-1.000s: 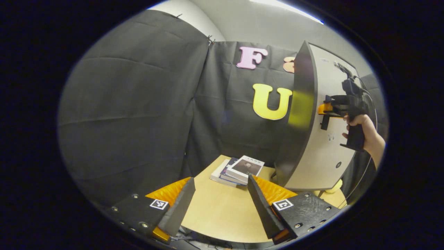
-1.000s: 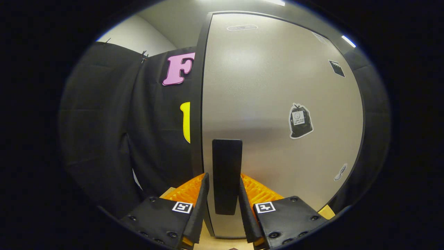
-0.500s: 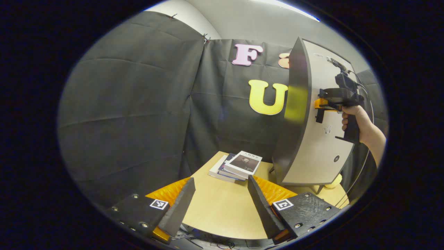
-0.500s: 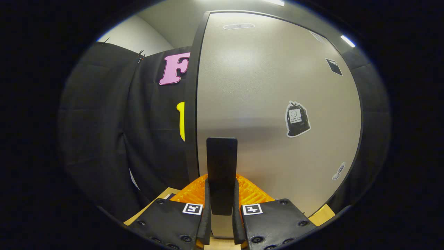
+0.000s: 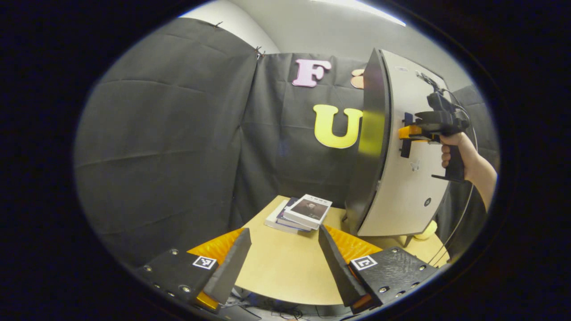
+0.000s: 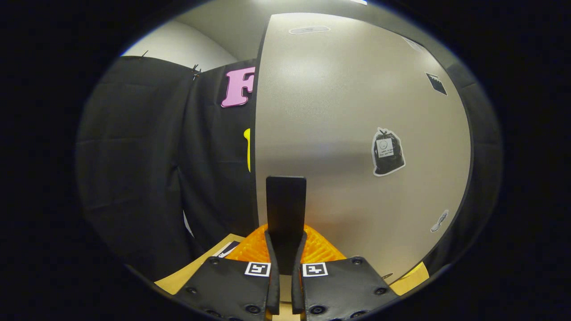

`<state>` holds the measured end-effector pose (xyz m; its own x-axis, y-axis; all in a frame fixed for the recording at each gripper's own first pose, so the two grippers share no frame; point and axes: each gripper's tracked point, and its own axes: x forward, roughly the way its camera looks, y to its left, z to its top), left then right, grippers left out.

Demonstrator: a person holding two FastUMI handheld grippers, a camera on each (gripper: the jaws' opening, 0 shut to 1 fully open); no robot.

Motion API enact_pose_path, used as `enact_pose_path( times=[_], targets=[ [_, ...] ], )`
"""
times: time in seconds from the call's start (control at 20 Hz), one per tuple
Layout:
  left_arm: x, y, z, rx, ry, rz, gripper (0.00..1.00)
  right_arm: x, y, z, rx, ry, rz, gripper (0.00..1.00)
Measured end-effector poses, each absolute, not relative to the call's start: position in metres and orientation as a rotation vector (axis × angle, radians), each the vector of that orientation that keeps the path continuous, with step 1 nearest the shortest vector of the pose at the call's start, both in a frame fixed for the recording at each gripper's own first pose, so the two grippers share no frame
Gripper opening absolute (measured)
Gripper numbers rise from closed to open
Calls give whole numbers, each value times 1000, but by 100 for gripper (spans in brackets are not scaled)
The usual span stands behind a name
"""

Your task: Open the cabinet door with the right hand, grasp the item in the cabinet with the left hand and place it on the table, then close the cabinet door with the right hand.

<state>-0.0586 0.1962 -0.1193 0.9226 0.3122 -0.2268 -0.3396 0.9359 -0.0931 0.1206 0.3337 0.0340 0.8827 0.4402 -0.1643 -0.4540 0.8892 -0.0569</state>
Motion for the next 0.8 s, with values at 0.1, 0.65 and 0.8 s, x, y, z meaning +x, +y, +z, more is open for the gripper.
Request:
enact_pose_path(
  times=[0.1, 0.65, 0.8],
  targets=[
    [-59, 195, -119, -118, 209, 324, 91, 112, 333, 37, -97, 147, 492, 12],
    [-60, 195, -120, -117, 218, 313, 93, 84, 322, 45, -83, 146, 638, 12],
    [-59, 195, -119, -111, 219, 310, 93, 73, 314, 47, -78, 144, 668, 12]
  ],
)
